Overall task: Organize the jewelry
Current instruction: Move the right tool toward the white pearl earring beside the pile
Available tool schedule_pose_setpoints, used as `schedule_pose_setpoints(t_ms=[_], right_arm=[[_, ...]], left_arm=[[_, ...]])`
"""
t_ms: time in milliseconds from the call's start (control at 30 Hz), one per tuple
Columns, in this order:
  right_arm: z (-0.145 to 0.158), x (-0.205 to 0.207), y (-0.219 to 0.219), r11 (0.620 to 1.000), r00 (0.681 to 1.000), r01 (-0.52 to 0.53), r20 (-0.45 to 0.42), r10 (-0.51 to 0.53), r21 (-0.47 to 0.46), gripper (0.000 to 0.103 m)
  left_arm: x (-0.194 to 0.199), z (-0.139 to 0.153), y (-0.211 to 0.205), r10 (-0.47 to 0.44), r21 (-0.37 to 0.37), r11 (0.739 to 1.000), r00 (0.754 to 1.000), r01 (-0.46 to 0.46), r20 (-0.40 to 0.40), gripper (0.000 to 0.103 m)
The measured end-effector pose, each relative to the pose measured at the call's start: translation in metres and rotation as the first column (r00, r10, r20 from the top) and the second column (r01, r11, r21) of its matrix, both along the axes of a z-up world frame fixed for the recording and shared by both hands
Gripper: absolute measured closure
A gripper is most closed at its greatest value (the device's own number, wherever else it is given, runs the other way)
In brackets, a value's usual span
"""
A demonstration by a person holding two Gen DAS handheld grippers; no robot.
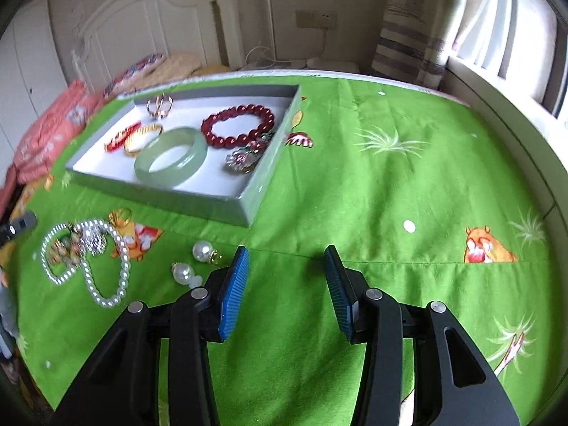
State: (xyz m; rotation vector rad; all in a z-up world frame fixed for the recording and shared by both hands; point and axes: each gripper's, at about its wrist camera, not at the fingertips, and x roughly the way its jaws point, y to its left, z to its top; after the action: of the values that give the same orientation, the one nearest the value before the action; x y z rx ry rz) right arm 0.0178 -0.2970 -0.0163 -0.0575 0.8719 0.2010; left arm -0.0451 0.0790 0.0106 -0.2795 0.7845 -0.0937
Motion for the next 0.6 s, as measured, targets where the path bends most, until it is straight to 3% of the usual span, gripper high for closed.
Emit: schedule_pose_setpoints(t_ms=[333, 500, 600], right_arm=[[0.001, -0.011, 0.032, 0.986, 0.988, -0.155, 0.009, 0.156, -0.062, 0.059], [0.002, -0.007, 0.030, 0.986, 0.986, -0.168, -0.003, 0.168, -0.014, 0.058], [0.002, -0.004, 0.034, 0.983, 0.984, -0.178, -0.002, 0.178, -0.032, 0.058]], left_arm=[[-0.001, 0.000, 0.001, -0.006, -0.013, 1.000, 1.000, 0.006, 0.005, 0.011], [-0.001, 0.000, 0.001, -0.007, -0.015, 1.000, 1.000, 0.007, 0.004, 0.010], [0.000, -0.001, 0.001, -0.010, -0.018, 1.000, 1.000, 0.010, 0.003, 0.010]])
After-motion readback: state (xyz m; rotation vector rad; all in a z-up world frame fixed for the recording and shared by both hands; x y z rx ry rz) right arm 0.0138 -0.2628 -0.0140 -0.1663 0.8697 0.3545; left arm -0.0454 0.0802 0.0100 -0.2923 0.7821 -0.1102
